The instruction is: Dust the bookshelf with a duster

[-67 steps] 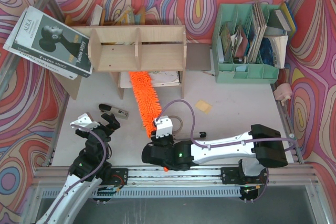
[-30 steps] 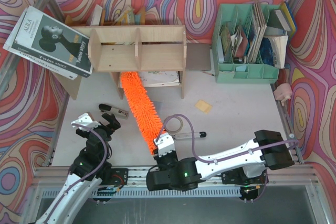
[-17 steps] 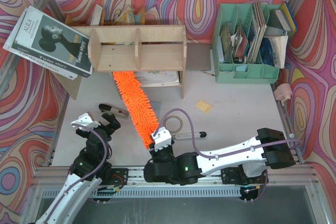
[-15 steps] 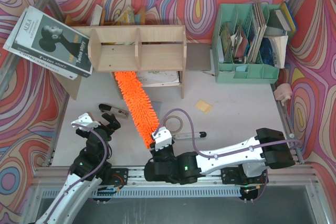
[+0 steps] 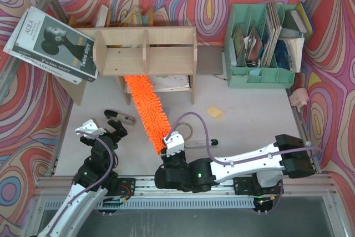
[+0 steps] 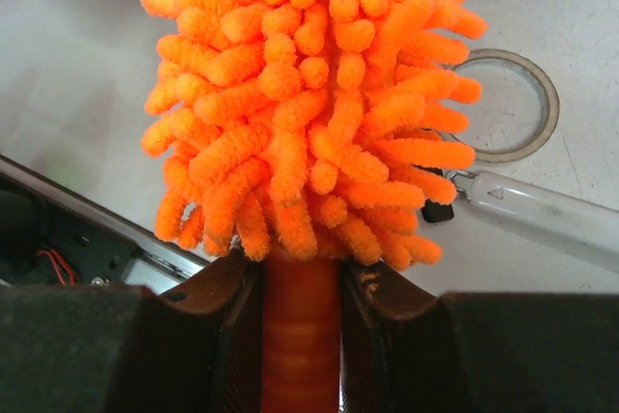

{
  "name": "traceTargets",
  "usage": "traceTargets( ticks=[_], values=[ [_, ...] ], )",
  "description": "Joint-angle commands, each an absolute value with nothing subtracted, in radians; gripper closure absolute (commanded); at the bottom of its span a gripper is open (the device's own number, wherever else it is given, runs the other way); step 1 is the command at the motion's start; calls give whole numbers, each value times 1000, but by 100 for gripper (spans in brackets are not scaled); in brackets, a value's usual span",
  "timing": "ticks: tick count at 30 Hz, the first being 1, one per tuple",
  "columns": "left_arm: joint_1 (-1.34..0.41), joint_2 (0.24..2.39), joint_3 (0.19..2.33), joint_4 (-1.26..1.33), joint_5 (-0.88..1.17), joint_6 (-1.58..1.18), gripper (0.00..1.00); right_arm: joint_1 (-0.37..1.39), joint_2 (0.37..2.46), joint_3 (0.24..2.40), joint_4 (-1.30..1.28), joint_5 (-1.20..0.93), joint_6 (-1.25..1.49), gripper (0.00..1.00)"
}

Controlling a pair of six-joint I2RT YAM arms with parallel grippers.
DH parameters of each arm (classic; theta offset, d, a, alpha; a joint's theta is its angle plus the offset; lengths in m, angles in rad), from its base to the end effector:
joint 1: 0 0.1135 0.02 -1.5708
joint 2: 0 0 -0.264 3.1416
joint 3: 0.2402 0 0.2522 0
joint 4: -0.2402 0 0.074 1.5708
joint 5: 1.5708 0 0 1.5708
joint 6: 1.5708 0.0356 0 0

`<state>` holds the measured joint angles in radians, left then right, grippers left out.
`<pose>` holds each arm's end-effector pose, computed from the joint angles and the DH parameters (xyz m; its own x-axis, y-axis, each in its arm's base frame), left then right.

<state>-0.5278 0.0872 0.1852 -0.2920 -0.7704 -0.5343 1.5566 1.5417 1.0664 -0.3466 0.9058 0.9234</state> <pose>0.0925 -0.0252 0.2010 -0.0267 -0.4074 -0.9129 -0.2818 0.8792 -0.3841 0.0326 0.3225 0.2484 -0.4924 -0.0074 -0.8704 -0.3592 0.9126 0.1955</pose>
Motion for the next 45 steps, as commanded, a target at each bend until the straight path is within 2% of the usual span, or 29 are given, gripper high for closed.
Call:
traceTargets(
  ticks=[1, 6, 16, 28, 31, 39, 45],
  values=[
    [-529, 86, 169, -278, -769, -526, 2, 1527, 1511, 1061, -316, 971, 932, 100],
    [-529, 83, 169, -278, -770, -526, 2, 1459, 1540, 1041, -263, 845, 951, 100],
    [-529, 83, 170, -279, -771, -526, 2, 1382, 1614, 1128, -357, 816, 983, 100],
    [-529, 88, 170, -274, -769, -526, 2, 1355, 1515, 1099, -807, 948, 1414, 100],
    [-528, 86, 170, -274, -769, -526, 2, 1355, 1504, 1083, -752, 933, 1365, 100],
    [-528, 92, 170, -272, -769, -526, 2, 1360, 1598, 1140, -377, 807, 1015, 100],
    [-529, 96, 170, -269, -766, -526, 2, 1374, 1659, 1185, -304, 761, 913, 100]
  ],
)
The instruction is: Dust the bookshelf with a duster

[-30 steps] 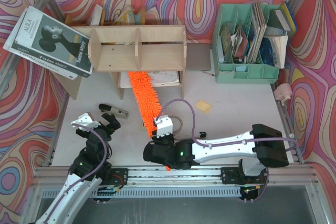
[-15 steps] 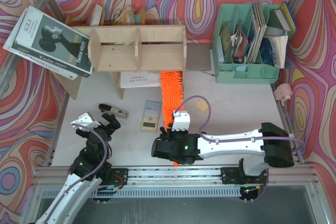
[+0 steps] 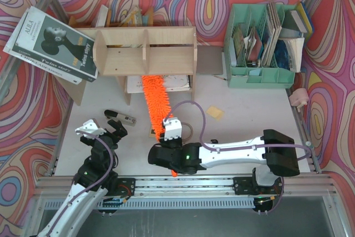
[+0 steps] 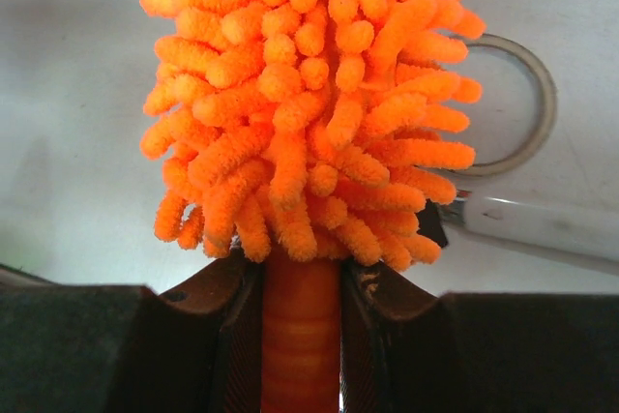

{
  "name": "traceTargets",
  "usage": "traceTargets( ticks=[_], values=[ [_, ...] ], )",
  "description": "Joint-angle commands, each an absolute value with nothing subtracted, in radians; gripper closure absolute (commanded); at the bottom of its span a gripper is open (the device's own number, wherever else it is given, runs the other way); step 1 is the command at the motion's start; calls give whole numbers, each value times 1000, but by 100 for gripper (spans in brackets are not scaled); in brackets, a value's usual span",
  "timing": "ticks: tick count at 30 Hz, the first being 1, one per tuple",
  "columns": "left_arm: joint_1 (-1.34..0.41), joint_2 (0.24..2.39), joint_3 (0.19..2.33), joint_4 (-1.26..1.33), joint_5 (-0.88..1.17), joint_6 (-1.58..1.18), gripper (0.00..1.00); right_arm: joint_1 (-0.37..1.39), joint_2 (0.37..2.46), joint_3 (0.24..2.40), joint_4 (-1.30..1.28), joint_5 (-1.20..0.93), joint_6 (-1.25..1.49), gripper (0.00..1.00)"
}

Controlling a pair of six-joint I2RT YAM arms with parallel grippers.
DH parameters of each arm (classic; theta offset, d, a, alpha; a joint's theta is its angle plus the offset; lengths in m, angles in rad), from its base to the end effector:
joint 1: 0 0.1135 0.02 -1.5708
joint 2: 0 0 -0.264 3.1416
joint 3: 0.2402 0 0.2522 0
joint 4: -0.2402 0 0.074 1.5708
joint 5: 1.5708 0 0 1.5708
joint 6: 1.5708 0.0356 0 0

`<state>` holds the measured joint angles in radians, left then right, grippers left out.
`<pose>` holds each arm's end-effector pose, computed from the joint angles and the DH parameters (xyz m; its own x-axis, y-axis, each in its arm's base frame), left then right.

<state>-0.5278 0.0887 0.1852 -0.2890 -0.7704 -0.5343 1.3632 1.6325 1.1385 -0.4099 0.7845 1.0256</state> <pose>0.0926 -0.0253 0.2012 -0.0256 -0.4081 -0.9126 -0.2813 0.8789 -0.3852 0.0951 0.3292 0.2357 -0.5991 0.0916 -0.7954 -0.1740 0.9548 0.2410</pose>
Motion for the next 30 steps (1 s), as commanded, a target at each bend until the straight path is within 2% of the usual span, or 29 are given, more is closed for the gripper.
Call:
traceTargets(
  ticks=[1, 8, 20, 24, 30],
  values=[
    [-529, 95, 170, -269, -767, -526, 2, 1375, 1662, 1184, -305, 760, 911, 100],
    [-529, 95, 170, -268, -765, -525, 2, 1375, 1617, 1135, -375, 825, 992, 100],
    [-528, 98, 170, -267, -765, -525, 2, 1373, 1478, 1063, -738, 984, 1318, 100],
    [-528, 100, 170, -266, -765, -525, 2, 1373, 1463, 1041, -689, 958, 1299, 100],
    [-529, 100, 170, -267, -765, -525, 2, 1379, 1506, 1058, -419, 869, 1072, 100]
  ],
)
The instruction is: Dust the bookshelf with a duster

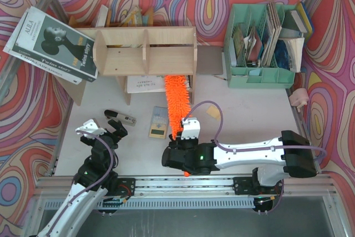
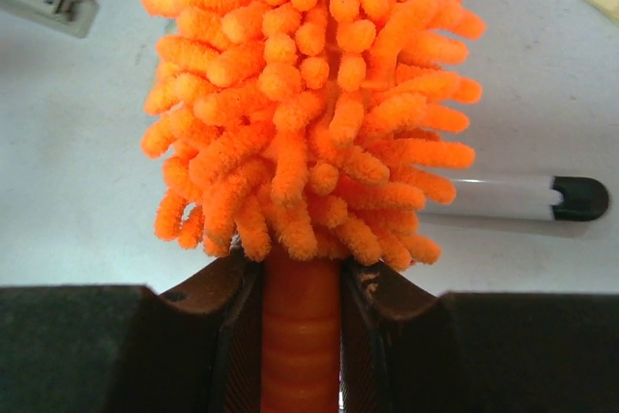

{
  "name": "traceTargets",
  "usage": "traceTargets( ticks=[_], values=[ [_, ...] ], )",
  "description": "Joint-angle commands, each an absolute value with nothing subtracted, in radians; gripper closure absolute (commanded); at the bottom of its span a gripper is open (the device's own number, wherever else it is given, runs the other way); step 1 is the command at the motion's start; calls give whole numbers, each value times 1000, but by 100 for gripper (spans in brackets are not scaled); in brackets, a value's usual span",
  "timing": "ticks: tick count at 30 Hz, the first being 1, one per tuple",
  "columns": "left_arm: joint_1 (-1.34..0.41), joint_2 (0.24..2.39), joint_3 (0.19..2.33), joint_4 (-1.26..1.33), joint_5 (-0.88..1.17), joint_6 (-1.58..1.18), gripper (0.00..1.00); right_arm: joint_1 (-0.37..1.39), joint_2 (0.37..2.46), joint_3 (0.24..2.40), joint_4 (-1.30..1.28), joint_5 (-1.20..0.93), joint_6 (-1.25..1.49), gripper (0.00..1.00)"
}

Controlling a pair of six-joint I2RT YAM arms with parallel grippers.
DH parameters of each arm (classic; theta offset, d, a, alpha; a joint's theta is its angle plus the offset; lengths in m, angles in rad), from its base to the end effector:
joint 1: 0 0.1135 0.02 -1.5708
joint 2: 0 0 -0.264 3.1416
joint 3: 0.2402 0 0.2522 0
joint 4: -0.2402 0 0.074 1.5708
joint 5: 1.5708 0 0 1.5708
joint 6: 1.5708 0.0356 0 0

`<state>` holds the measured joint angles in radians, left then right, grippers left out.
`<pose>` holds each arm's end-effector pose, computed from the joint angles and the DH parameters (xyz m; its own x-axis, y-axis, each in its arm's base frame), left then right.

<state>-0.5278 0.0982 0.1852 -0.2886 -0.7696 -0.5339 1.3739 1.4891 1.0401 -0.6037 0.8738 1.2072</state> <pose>0.0934 -0.0258 0.2005 -0.0333 -0.4037 -0.9143 -0.2837 0.8810 -0.3786 0.0841 0.2821 0.2402 -0.5794 0.1624 -0.7987 -0.0386 0.9734 0.2259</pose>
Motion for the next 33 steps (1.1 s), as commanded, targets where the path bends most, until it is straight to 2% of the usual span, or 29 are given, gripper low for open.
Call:
traceTargets(
  ticks=[1, 7, 13, 21, 29, 33],
  values=[
    [-529, 100, 170, -267, -765, -525, 2, 1385, 1523, 1070, -383, 859, 1034, 100],
    [-529, 100, 171, -267, -765, -525, 2, 1405, 1634, 1180, -266, 808, 863, 100],
    [-529, 88, 170, -274, -768, -526, 2, 1406, 1657, 1198, -295, 827, 883, 100],
    [-529, 86, 170, -276, -769, -526, 2, 1405, 1585, 1166, -629, 973, 1180, 100],
    [-529, 84, 169, -279, -770, -528, 2, 1404, 1555, 1173, -947, 1027, 1493, 100],
    [-529, 80, 170, -284, -772, -529, 2, 1404, 1566, 1177, -733, 989, 1257, 100]
  ],
)
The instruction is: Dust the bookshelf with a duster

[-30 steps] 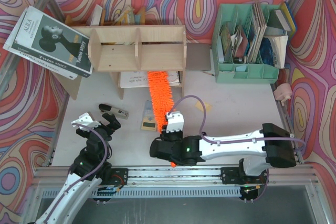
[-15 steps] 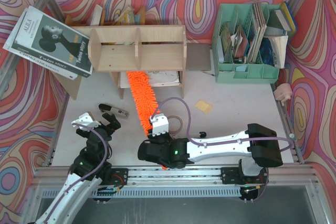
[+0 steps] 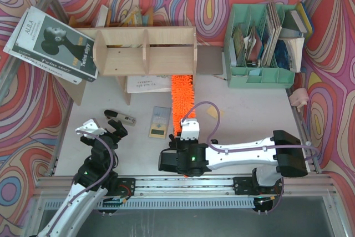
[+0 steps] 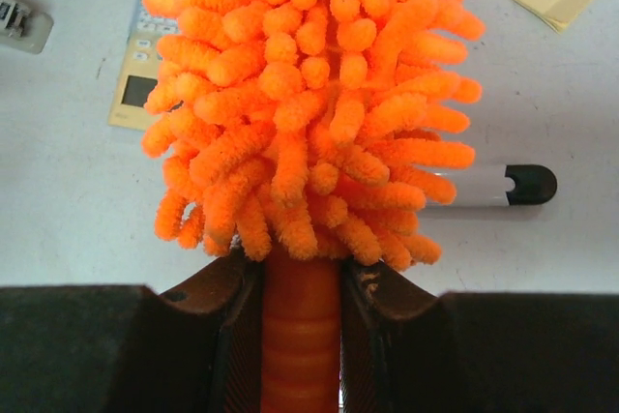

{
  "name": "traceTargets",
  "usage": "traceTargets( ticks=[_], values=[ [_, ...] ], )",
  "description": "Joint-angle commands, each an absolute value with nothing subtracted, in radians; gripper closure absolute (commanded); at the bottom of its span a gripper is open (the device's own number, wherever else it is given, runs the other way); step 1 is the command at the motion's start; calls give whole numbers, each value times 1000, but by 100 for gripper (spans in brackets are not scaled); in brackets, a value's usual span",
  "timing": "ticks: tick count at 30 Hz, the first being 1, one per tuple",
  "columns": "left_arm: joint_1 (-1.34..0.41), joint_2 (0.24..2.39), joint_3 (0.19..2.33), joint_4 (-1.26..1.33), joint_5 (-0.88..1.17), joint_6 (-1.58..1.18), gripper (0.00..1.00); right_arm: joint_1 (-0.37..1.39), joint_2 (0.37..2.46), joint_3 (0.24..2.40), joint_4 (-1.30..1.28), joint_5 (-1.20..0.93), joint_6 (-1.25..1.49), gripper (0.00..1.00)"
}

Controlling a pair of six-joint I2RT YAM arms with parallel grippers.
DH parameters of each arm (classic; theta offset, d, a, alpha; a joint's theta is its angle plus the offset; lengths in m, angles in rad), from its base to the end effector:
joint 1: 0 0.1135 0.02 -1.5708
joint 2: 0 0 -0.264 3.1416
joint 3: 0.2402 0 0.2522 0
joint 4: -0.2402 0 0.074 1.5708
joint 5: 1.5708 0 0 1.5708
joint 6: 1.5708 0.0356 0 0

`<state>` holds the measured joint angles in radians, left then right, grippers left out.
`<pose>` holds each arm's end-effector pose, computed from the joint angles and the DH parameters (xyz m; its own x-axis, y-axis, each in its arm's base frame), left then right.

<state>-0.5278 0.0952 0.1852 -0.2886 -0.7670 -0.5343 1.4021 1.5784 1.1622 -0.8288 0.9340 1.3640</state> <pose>0.0932 -0.0257 0.2007 -0.0320 -0.4057 -0.9134 -0.2806 0.8808 -0.3814 0.0787 0.2917 0.2432 -0.5641 0.1542 -0.8112 0.0442 0.9866 0.1568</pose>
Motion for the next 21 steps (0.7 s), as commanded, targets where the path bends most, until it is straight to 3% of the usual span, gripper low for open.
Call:
traceTargets(
  ticks=[1, 7, 13, 21],
  values=[
    [-528, 78, 170, -286, -772, -530, 2, 1404, 1567, 1175, -648, 969, 1168, 100],
    [-528, 65, 169, -296, -778, -534, 2, 1404, 1616, 1200, -299, 860, 847, 100],
    [-528, 64, 169, -296, -783, -539, 2, 1404, 1716, 1321, -283, 832, 751, 100],
    [-529, 64, 169, -300, -788, -545, 2, 1369, 1710, 1272, -373, 877, 833, 100]
  ],
)
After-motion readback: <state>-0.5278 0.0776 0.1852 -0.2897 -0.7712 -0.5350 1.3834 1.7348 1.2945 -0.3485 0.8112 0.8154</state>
